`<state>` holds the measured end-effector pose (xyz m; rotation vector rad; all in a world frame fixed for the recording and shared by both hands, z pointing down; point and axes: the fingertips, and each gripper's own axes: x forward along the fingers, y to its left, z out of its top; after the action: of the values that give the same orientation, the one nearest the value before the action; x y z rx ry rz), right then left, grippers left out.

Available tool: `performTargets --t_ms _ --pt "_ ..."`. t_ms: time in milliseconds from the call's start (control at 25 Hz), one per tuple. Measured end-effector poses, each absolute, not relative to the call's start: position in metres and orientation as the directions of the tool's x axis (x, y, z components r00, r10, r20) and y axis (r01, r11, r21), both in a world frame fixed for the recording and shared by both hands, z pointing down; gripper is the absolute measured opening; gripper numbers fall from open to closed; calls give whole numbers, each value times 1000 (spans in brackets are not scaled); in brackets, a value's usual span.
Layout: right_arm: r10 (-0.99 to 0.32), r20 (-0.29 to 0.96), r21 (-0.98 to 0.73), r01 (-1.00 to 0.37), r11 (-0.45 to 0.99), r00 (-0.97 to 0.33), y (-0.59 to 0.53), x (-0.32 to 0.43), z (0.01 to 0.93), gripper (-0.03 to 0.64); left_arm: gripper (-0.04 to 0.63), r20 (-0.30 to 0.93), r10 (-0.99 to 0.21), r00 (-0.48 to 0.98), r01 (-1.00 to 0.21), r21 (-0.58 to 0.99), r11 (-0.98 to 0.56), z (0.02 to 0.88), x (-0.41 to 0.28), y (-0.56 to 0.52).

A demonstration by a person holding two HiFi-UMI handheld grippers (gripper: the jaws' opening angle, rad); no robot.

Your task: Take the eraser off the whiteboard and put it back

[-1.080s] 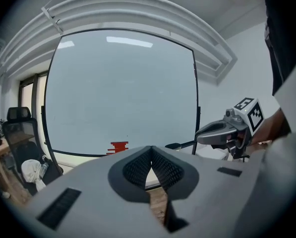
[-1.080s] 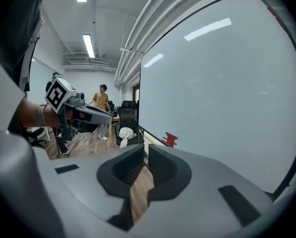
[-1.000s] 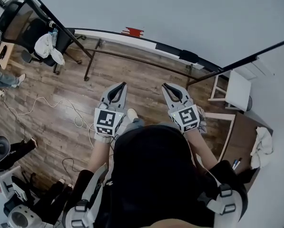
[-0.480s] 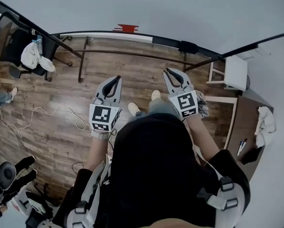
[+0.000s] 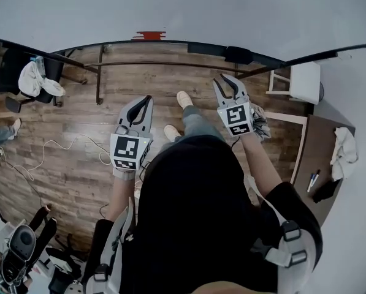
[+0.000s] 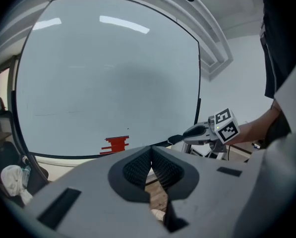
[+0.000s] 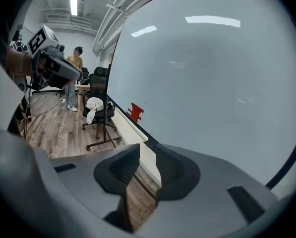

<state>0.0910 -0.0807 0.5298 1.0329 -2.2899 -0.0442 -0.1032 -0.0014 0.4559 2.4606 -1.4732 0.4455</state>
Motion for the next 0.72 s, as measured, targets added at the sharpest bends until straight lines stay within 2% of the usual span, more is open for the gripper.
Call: performTargets --t_ms 280,520,720 --pt "-705 577 347 -657 669 -413 -128 125 565 148 9 400 -799 449 -880 42 -474 457 -94 -43" --pt "-715 618 452 -597 663 -326 -156 149 594 220 9 424 -790 442 -879 30 -476 459 -91 -64" --pt "-734 628 544 -529 651 -258 -172 164 614 247 9 434 -790 433 -882 23 -470 462 -91 -72"
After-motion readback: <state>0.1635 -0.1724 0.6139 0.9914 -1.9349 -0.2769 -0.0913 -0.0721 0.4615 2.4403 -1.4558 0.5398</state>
